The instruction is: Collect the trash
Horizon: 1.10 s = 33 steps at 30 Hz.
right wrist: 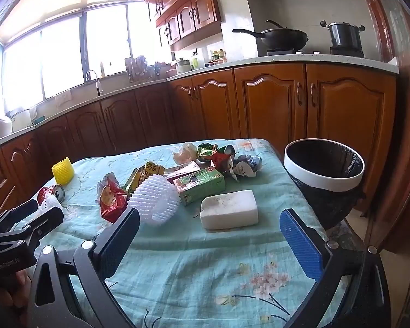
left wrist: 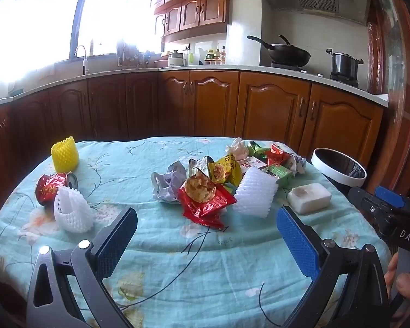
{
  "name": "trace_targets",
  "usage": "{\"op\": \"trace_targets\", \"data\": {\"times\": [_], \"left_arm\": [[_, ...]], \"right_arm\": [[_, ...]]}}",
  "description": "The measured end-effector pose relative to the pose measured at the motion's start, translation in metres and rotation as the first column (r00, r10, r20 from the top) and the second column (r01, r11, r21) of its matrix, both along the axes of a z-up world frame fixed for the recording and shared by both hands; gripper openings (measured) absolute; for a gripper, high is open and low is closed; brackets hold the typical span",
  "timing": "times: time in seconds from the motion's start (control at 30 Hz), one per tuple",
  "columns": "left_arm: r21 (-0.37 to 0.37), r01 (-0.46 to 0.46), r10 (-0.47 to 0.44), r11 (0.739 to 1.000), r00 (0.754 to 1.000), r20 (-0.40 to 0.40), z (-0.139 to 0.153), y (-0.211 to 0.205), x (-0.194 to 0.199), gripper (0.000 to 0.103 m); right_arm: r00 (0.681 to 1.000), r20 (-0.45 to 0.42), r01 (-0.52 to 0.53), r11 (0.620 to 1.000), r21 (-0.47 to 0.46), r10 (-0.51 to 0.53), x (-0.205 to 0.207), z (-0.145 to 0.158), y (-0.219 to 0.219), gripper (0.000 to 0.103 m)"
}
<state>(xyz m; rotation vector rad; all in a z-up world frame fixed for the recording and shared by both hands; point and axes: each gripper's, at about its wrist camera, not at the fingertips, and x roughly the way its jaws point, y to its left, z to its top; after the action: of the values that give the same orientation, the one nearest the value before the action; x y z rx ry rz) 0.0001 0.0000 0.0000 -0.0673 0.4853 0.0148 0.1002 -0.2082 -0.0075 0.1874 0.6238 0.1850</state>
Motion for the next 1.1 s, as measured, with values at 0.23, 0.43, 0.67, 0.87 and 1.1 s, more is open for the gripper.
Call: {"op": "trace_targets", "data": {"times": [0.23,0.43,0.67,0.87,1.1], "left_arm": [[-0.002,0.001,-0.001,1.0,1.0,0.002,-0.0018,-0.001,0.0028,0.101],[-0.01,0.001,-0.001,1.0,1.0,0.004,-0.0007,-0.0005,0.0016,0.101],[-0.012,0.001,-0.001,1.0,1.0,0.005,-0.0013,-0.0009,0.0016,0.101],[-0.019,0.0,0.0,1.0,1.0,-0.001,0.0046,-0.005,-0.0032,0.101],[-0.03,0.003,-0.003,1.0,1.0,0.003,-0.0021,0.0007,0.0043,0.101]], "right_arm": [[1.0,-0.001,-0.002,1.0,0.005,0.002,-0.0009,-0.0006,0.0,0.103],[1.0,-0.002,-0.006,1.0,0.011,0.006,-0.0016,-0.0001,0.0,0.103],[1.0,-0.004,-0.012,1.0,0.012,0.012,-0.0013,-0.0005,0.0014,0.103],[1.0,-0.01,-0.012,1.0,0.011,0.012,-0.0005,-0.0017,0.0023,0.103],[1.0,-0.013,-0.011,1.0,0.013,0.011,0.0003,-0.0019,0.0016,0.103]]}}
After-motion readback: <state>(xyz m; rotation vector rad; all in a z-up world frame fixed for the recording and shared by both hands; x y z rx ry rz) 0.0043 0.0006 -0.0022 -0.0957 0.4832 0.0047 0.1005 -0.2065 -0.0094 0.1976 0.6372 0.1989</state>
